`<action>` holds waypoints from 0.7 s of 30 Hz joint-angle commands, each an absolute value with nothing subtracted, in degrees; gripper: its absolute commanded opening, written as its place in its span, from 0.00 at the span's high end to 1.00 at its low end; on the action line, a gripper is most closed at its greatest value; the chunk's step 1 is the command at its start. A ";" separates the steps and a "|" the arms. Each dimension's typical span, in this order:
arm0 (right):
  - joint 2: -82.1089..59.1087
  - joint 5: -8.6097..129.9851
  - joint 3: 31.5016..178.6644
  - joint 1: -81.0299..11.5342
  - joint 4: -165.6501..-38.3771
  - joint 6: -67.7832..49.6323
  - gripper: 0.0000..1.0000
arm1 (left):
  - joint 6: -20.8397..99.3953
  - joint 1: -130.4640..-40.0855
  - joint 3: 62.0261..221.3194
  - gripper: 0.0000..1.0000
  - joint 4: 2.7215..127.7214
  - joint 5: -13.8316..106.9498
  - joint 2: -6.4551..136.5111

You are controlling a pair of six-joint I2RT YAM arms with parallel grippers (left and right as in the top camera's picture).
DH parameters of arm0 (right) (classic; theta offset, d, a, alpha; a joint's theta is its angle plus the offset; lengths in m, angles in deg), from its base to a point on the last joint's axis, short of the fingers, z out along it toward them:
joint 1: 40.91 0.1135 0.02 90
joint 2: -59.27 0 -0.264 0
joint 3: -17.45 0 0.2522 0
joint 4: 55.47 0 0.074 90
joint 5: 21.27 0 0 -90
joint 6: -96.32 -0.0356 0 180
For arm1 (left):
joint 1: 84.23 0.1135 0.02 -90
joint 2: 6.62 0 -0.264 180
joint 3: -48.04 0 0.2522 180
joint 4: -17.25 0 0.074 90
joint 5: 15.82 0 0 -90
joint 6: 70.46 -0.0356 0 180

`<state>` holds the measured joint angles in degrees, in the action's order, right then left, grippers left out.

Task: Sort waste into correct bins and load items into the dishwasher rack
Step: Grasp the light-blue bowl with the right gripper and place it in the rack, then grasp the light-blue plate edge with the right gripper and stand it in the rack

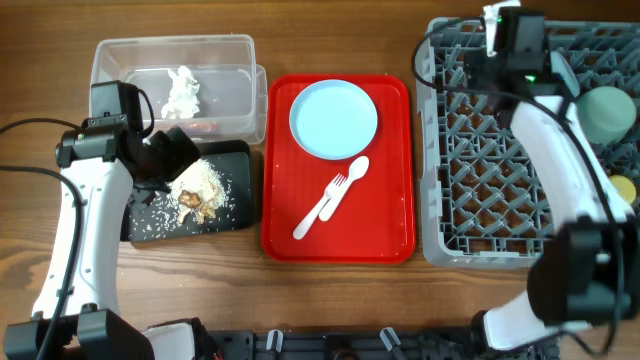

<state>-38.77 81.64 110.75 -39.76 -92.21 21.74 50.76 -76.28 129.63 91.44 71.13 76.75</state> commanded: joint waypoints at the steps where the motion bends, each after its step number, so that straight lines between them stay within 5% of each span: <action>1: -34.72 44.98 111.02 -36.66 -92.89 9.04 0.12 | 51.53 -76.06 129.96 0.00 91.48 70.80 76.21; 5: -39.86 46.49 111.02 -28.73 -95.31 2.84 0.15 | 51.55 -76.06 129.96 0.00 91.48 70.80 76.21; 9: -48.67 64.44 111.02 -21.51 -95.40 -4.16 0.15 | 51.53 -76.06 129.96 0.00 91.44 70.80 76.21; 21: -57.54 67.45 111.02 -18.50 -89.98 -10.43 0.13 | 51.53 -76.06 129.96 0.00 91.26 70.80 76.21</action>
